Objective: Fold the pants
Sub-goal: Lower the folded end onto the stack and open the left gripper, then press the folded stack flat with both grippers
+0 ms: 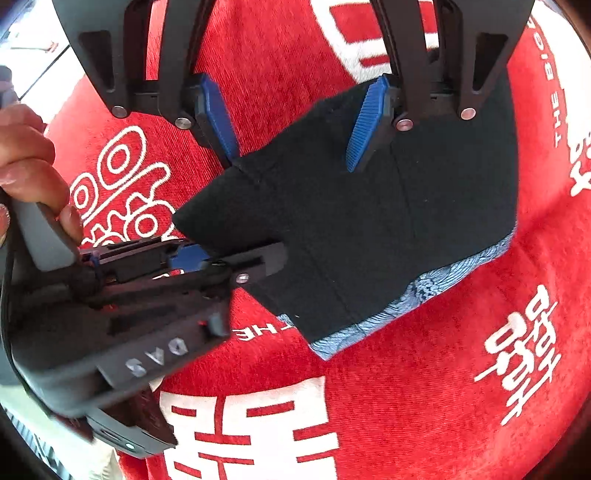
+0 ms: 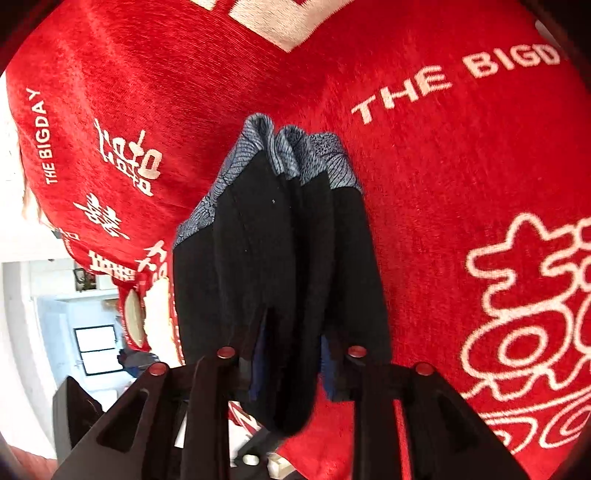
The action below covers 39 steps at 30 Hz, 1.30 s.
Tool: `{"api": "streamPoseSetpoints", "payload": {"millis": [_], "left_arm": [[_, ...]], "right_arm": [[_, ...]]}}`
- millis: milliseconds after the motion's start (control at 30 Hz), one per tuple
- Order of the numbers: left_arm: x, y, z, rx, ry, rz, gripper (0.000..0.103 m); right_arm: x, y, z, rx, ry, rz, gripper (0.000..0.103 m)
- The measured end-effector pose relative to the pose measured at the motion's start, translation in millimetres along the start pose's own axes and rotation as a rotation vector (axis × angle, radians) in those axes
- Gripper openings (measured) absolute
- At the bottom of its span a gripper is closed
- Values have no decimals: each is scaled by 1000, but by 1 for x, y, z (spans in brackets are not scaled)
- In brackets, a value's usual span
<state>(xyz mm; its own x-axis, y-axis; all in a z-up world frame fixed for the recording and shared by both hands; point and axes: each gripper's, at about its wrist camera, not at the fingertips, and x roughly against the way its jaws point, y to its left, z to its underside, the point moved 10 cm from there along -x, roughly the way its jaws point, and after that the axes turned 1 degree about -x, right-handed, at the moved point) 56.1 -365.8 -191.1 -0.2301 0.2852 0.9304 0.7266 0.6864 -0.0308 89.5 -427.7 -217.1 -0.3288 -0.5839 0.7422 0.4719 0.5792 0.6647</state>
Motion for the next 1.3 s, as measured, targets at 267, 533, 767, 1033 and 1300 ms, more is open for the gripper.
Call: {"api": "streamPoseSetpoints", "payload": {"millis": [267,533,767,1033,1300], "left_arm": [[36,45,4,139,-7,31,72],[18,121,31,358,100,-31,72],[-5,144,59,458,161,-32,77],[-11,137,56,436,163,-32,86],[5,157,59,451,177,-62,86]], "right_arm": [[36,-31,10,8,-51,207,44],[44,-6,26,71,-91,250,44],[24,38,29,236,-114,312,44],[-11,31,37,300,-34,427,44],[-16,19,36,294,-29,467,58]]}}
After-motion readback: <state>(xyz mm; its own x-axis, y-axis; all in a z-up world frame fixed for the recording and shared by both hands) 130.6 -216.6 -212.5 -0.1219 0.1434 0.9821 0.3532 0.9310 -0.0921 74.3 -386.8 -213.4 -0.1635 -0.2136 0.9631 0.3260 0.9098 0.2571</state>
